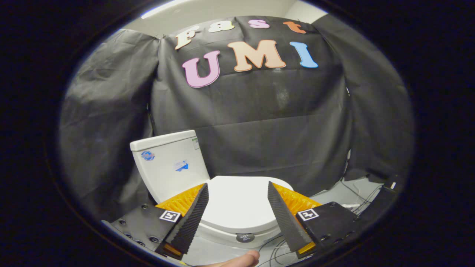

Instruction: Open the toilet lid.

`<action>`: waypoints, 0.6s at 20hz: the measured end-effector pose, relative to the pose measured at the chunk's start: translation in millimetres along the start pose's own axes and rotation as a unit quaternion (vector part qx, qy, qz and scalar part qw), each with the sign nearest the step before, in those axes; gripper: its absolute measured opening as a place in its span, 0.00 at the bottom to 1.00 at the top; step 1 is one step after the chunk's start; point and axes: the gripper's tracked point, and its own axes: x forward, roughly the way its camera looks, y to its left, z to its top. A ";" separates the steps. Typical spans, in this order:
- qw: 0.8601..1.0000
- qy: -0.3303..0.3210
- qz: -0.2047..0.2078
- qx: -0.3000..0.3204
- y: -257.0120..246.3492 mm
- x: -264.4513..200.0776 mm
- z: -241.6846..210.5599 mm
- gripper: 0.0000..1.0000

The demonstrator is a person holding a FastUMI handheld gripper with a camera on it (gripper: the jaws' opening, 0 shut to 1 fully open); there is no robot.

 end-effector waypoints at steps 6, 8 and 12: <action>1.000 0.014 -0.008 -0.009 -6.8 10.3 -6.6 0.98; 1.000 0.015 -0.007 0.013 -6.1 12.7 -9.7 0.98; 0.998 0.014 -0.011 0.053 -3.4 19.5 -18.1 0.98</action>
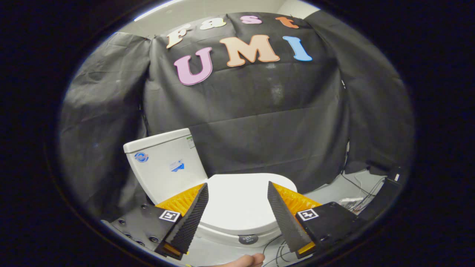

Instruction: Open the toilet lid.

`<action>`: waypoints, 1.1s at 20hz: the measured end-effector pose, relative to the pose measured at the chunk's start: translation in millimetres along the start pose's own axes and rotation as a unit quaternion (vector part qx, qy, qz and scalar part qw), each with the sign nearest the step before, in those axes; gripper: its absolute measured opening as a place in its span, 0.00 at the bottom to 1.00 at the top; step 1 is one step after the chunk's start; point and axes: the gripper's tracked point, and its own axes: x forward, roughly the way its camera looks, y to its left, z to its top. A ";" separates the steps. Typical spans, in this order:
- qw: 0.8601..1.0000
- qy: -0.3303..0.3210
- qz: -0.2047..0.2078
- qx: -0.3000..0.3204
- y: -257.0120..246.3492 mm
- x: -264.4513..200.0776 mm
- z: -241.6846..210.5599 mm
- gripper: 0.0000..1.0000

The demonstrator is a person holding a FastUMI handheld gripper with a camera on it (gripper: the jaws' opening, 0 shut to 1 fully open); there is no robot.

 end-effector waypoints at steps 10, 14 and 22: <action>0.981 0.037 -0.034 0.186 -19.1 14.4 -54.6 0.98; 0.957 0.054 -0.075 0.276 -38.0 10.4 -87.6 0.98; 0.875 0.048 -0.104 0.470 -52.1 6.4 -134.4 0.98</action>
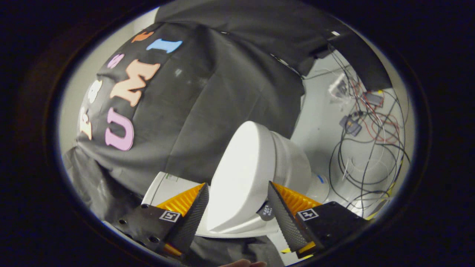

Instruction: Open the toilet lid.

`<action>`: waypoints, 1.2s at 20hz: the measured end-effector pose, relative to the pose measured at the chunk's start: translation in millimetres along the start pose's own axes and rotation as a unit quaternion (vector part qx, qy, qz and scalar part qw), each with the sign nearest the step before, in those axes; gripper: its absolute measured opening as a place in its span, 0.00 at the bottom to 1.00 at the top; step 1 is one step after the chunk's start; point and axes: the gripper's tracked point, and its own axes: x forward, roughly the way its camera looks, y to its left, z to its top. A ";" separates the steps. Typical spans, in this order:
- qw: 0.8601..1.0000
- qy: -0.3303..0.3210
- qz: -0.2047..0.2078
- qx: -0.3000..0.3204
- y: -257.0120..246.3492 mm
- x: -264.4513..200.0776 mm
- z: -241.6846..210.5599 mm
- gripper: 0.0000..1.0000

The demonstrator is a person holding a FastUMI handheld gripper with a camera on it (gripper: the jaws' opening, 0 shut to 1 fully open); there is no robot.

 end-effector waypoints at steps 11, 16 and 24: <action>0.989 0.117 -0.068 0.063 -53.1 24.8 -58.8 0.71; 0.986 0.145 -0.061 0.053 -45.3 33.0 -67.8 0.43; 0.987 0.149 -0.062 0.004 -49.5 32.9 -62.3 0.18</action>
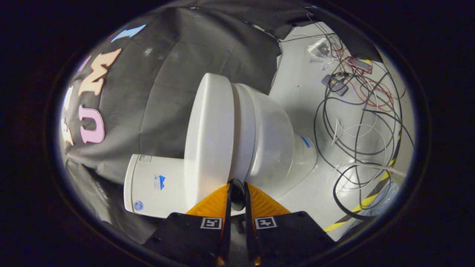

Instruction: Open the toilet lid.

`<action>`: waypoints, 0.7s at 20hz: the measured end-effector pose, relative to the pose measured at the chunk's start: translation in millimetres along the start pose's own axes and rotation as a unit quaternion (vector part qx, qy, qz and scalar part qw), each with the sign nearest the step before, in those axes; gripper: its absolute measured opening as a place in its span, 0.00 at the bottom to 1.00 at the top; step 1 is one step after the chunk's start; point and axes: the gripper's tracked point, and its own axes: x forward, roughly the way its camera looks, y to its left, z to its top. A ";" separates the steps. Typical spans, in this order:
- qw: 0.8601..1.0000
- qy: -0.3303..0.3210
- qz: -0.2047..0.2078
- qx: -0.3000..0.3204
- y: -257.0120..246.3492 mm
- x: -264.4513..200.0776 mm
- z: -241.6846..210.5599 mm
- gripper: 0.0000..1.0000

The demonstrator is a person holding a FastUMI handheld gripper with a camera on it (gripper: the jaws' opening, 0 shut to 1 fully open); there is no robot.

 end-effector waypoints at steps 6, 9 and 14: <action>1.000 -0.008 -0.012 0.010 3.0 -4.3 4.1 0.01; 1.000 -0.015 -0.017 0.009 20.7 -16.1 8.4 0.00; 0.998 -0.038 -0.024 -0.037 50.1 -32.7 14.8 0.00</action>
